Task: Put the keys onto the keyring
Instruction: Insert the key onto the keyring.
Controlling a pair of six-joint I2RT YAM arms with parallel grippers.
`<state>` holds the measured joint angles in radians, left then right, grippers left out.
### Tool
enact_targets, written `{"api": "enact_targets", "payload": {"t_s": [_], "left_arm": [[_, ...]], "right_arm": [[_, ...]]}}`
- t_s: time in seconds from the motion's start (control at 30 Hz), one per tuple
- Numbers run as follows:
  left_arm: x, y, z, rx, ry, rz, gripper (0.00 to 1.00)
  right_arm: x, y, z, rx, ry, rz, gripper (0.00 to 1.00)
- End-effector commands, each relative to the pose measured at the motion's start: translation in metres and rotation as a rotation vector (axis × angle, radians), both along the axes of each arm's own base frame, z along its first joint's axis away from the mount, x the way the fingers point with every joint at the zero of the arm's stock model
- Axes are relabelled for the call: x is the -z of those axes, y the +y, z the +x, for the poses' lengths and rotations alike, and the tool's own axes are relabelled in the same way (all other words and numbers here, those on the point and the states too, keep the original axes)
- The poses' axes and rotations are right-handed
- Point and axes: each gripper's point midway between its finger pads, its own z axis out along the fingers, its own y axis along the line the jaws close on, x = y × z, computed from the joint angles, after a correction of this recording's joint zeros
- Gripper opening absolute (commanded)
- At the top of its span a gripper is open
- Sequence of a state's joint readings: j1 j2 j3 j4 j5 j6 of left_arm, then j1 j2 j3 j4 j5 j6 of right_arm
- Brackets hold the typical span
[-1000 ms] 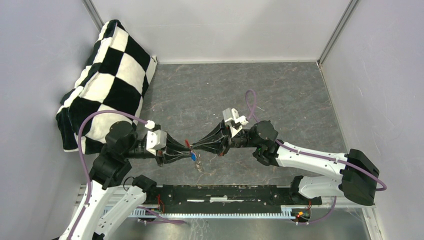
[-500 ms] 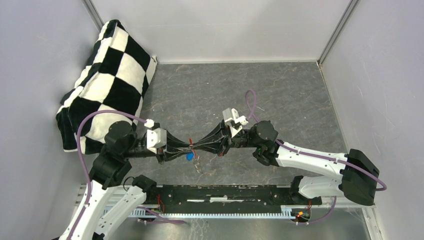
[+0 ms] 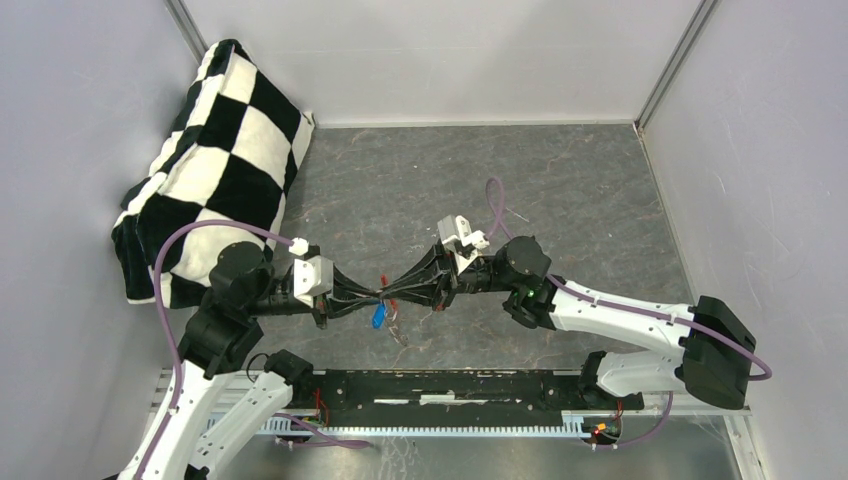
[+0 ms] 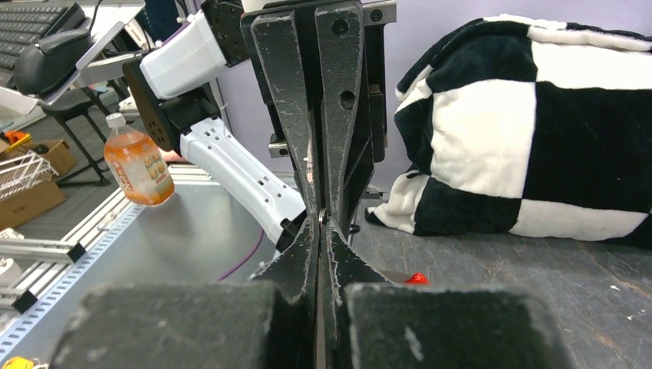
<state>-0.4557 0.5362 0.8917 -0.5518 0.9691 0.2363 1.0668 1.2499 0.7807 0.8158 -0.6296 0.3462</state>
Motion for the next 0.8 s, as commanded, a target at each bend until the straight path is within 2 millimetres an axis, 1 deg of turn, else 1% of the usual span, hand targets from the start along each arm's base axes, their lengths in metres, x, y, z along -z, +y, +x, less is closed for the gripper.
{"api": "enact_targets", "payload": {"t_s": [0.0,0.03,0.1,0.13,0.3,0.33,0.4,0.5,0.53,0.57,0.63,0.67,0.77], "left_arm": [[-0.012,0.001,0.001,-0.004,-0.052,-0.006,0.05],[-0.012,0.002,0.001,-0.002,-0.066,-0.002,0.03],[-0.009,0.003,0.001,0.001,-0.088,0.018,0.02],[-0.007,0.004,0.000,0.002,-0.093,0.028,0.02],[0.007,0.007,-0.001,0.021,-0.080,0.089,0.02],[0.009,0.007,-0.002,0.027,-0.069,0.099,0.02],[0.009,0.008,-0.003,0.032,-0.072,0.109,0.02],[0.010,0.009,-0.003,0.039,-0.075,0.122,0.02],[0.010,0.009,-0.003,0.041,-0.074,0.127,0.02],[0.011,0.009,-0.003,0.043,-0.070,0.131,0.02],[0.012,0.009,-0.003,0.045,-0.069,0.137,0.02],[0.012,0.009,-0.003,0.045,-0.070,0.137,0.02],[0.012,0.009,-0.002,0.046,-0.073,0.139,0.02]], "right_arm": [[-0.014,0.007,-0.014,-0.081,-0.055,-0.003,0.00],[-0.011,0.008,-0.014,-0.084,-0.054,-0.023,0.00],[-0.010,0.007,-0.016,-0.089,-0.065,-0.035,0.00],[-0.010,0.006,-0.015,-0.083,-0.075,-0.042,0.02],[-0.008,0.006,-0.008,-0.056,-0.135,-0.141,0.15],[-0.009,0.006,-0.007,-0.053,-0.152,-0.164,0.21],[-0.004,0.006,-0.005,-0.062,-0.165,-0.223,0.28],[-0.005,0.006,-0.002,-0.080,-0.211,-0.296,0.37],[0.002,0.005,-0.002,-0.092,-0.206,-0.344,0.39],[0.001,0.006,-0.001,-0.101,-0.220,-0.367,0.40],[0.006,0.006,-0.001,-0.121,-0.218,-0.420,0.41],[0.003,0.007,-0.001,-0.125,-0.223,-0.431,0.42],[0.008,0.009,0.002,-0.135,-0.217,-0.483,0.43]]}}
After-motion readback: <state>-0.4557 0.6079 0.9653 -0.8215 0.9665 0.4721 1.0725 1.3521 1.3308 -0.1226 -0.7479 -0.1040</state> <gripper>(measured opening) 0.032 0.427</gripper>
